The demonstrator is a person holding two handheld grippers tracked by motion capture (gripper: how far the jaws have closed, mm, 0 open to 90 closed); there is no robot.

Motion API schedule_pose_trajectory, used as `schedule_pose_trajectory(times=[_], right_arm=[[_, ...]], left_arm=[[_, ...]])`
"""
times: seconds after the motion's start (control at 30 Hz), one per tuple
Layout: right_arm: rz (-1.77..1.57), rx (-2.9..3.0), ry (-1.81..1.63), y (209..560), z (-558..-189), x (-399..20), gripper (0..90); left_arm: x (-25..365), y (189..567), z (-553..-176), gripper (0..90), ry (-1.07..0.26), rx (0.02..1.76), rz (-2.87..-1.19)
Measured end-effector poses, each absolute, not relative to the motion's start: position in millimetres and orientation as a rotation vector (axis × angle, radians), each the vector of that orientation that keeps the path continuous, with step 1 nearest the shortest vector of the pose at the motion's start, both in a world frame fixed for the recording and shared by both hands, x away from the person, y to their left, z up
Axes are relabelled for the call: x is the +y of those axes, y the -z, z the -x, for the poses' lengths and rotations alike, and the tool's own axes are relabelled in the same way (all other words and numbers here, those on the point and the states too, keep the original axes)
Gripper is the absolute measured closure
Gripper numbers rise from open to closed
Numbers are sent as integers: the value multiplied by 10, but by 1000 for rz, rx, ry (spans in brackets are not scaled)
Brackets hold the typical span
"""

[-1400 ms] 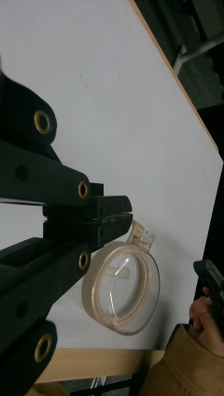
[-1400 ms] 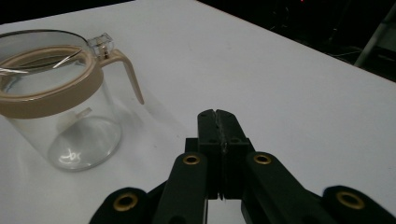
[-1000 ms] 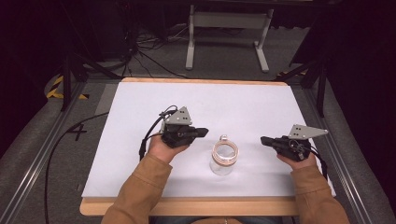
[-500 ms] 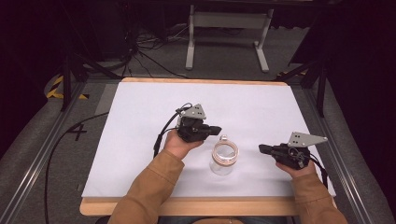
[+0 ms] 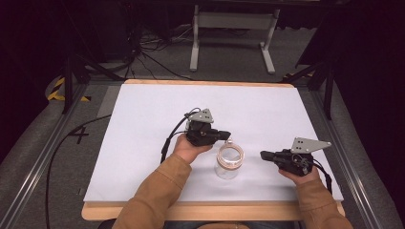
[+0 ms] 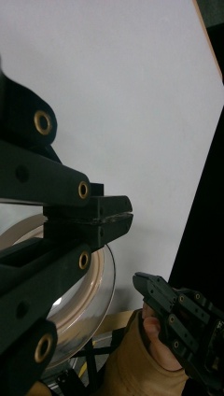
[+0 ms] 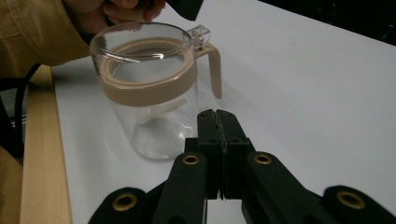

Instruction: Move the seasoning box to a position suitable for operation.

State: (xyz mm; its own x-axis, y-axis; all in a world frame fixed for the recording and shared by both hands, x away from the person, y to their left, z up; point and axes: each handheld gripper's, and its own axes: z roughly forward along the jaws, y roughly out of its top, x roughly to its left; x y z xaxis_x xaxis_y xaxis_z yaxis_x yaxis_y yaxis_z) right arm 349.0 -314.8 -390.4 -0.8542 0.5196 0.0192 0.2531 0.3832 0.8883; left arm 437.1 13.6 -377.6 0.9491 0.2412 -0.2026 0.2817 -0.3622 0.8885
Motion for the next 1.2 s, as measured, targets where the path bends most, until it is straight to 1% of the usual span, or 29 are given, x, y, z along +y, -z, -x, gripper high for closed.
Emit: schedule_pose_trajectory(times=[0.6, 1.2], right_arm=[[-603, 2425, -1543, 3846, -3416, -2917, 890], [-525, 2600, -1482, 3884, -3374, -2670, 893]], left_arm=[[118, 3809, -4415, 899, 68, 406, -1951], [111, 3810, -4436, 899, 71, 430, -1955]])
